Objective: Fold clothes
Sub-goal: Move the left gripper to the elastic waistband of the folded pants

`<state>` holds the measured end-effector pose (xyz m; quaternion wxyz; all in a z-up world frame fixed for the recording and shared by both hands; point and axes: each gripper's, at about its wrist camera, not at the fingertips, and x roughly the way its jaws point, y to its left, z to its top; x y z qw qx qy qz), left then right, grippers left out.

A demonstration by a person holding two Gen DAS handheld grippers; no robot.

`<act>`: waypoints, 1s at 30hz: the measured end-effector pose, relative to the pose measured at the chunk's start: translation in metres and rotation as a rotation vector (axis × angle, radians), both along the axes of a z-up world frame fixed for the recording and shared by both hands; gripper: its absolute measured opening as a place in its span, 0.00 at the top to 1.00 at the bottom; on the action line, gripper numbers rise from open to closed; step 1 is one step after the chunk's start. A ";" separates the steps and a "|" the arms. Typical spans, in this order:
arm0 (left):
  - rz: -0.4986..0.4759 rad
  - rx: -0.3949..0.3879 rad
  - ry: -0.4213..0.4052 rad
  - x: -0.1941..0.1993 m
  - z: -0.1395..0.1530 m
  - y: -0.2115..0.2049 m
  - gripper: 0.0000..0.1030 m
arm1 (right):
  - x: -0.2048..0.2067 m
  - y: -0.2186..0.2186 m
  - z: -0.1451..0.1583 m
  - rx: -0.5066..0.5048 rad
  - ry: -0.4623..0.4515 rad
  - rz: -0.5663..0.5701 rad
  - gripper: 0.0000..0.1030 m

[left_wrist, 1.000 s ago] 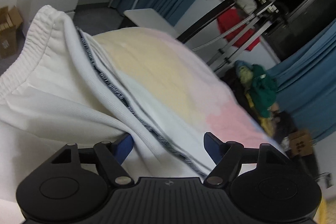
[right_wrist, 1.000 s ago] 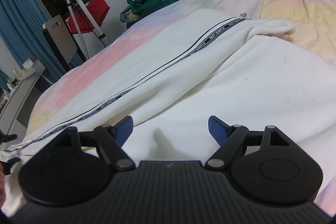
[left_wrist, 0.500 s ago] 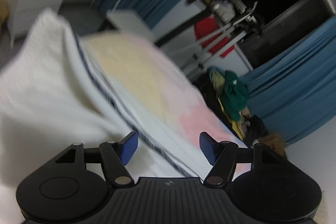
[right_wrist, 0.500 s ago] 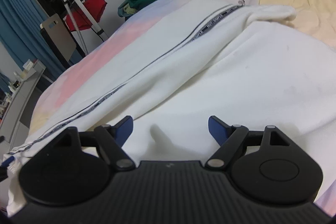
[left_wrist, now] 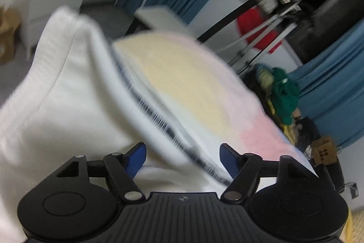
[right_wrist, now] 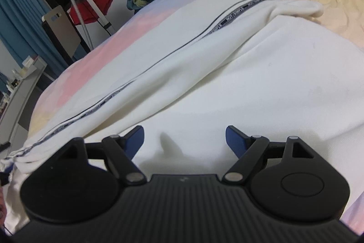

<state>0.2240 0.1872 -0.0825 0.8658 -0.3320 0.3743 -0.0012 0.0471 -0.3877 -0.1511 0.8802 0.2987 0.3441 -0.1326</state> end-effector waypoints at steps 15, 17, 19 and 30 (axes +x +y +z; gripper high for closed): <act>-0.221 -0.120 -0.080 0.066 -0.023 -0.112 0.19 | 0.010 0.014 0.005 -0.061 -0.019 0.036 0.22; -0.240 -0.143 -0.099 0.073 -0.024 -0.132 0.20 | 0.011 0.011 0.001 -0.038 -0.017 0.026 0.22; -0.254 -0.182 -0.120 0.086 -0.021 -0.151 0.25 | 0.012 0.008 -0.001 -0.024 -0.021 0.016 0.22; -0.257 0.009 -0.072 0.151 -0.032 -0.223 0.27 | 0.028 0.004 -0.016 -0.060 -0.018 0.004 0.21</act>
